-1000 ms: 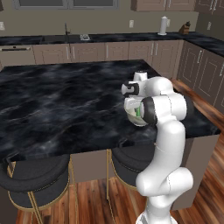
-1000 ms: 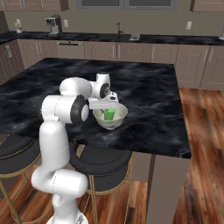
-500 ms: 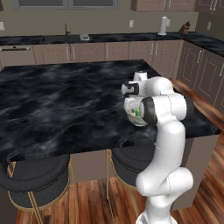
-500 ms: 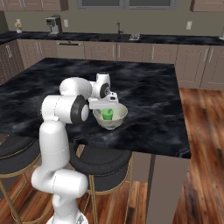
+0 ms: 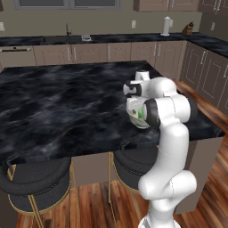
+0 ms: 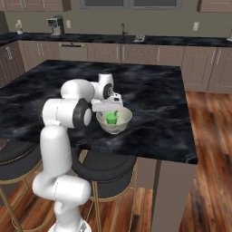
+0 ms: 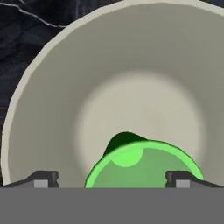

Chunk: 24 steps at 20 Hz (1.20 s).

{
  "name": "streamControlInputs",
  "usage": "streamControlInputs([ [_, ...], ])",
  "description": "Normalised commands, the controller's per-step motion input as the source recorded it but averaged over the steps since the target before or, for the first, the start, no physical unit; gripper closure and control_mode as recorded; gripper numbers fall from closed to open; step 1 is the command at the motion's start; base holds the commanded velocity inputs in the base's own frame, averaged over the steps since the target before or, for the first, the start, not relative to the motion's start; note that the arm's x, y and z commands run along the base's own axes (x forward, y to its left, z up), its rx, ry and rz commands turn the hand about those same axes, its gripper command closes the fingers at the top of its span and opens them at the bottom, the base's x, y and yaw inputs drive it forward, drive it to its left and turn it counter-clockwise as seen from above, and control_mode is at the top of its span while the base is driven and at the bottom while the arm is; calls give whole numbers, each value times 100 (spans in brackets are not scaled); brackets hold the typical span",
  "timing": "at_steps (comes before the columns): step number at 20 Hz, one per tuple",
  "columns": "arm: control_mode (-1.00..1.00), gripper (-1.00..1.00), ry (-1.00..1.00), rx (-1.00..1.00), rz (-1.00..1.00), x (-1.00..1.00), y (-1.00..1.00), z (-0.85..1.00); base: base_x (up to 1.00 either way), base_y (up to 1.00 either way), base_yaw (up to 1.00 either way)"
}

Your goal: Place the cup inside the bowl on the dining table and move the bowl to any counter.

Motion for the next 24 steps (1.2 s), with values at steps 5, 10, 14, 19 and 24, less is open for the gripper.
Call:
streamControlInputs([
  [5, -100, -100, 0, -5, 0, 0, 0, 47, 0, 0, 0],
  [10, -100, -100, 4, -1, -1, 0, -10, 15, 0, 0, 0],
  [14, -100, -100, 8, 0, -8, 0, -47, 0, 0, 0, 0],
  [19, -100, -100, 4, 0, -12, 0, -53, 1, 0, 0, 0],
  [24, -100, -100, 0, 4, -14, 0, -44, 21, 0, 0, 0],
])
